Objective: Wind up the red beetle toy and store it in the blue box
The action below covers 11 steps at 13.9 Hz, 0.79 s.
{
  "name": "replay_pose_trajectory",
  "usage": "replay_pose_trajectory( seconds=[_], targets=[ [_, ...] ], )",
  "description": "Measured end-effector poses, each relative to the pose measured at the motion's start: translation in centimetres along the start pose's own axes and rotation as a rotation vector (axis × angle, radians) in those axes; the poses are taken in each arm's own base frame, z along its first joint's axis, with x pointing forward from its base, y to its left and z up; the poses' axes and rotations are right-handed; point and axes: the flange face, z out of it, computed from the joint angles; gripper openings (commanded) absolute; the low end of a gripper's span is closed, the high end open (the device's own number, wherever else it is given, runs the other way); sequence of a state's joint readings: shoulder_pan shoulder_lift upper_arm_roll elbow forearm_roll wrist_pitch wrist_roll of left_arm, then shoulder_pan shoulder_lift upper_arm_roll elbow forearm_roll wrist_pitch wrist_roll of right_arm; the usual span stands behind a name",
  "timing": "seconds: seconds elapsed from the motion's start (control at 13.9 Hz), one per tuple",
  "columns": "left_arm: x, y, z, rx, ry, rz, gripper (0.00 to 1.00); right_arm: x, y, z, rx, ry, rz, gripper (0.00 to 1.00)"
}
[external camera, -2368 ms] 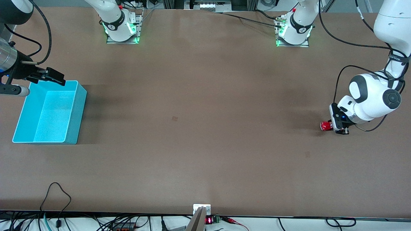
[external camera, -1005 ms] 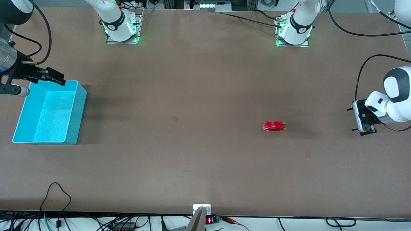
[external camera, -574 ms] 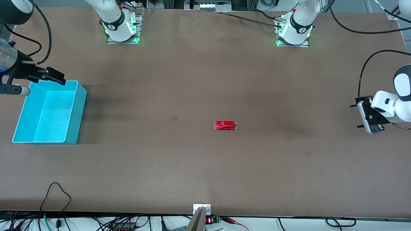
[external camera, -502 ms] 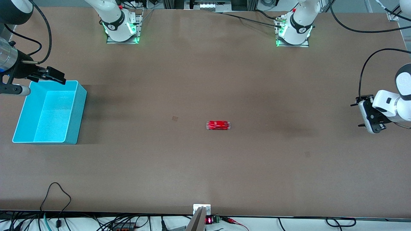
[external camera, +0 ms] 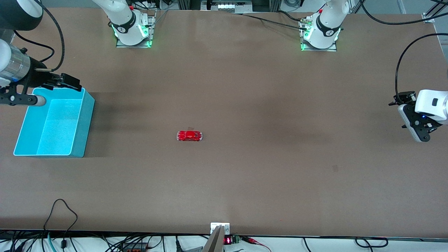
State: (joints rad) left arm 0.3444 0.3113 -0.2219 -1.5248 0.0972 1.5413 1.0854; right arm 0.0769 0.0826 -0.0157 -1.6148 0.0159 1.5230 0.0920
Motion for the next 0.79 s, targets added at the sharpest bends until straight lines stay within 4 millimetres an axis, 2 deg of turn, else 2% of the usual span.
replay_pose_trajectory(
  seconds=[0.14, 0.29, 0.5, 0.79],
  targets=[
    [0.7, 1.8, -2.8, 0.000, -0.013, -0.088, 1.00, 0.1, -2.8, 0.7, -0.010, -0.012, -0.047, 1.00],
    [2.3, 3.9, -5.4, 0.021, -0.034, -0.171, 1.00, -0.2, -4.8, 0.9, -0.016, -0.015, -0.081, 1.00],
    [5.8, 7.8, -8.4, 0.051, -0.065, -0.351, 1.00, -0.4, -5.6, 0.9, -0.019, -0.017, -0.095, 1.00],
    [8.1, 10.4, -11.4, 0.158, 0.039, -0.665, 1.00, -0.2, -5.9, 2.2, -0.026, -0.058, -0.100, 1.00]
  ],
)
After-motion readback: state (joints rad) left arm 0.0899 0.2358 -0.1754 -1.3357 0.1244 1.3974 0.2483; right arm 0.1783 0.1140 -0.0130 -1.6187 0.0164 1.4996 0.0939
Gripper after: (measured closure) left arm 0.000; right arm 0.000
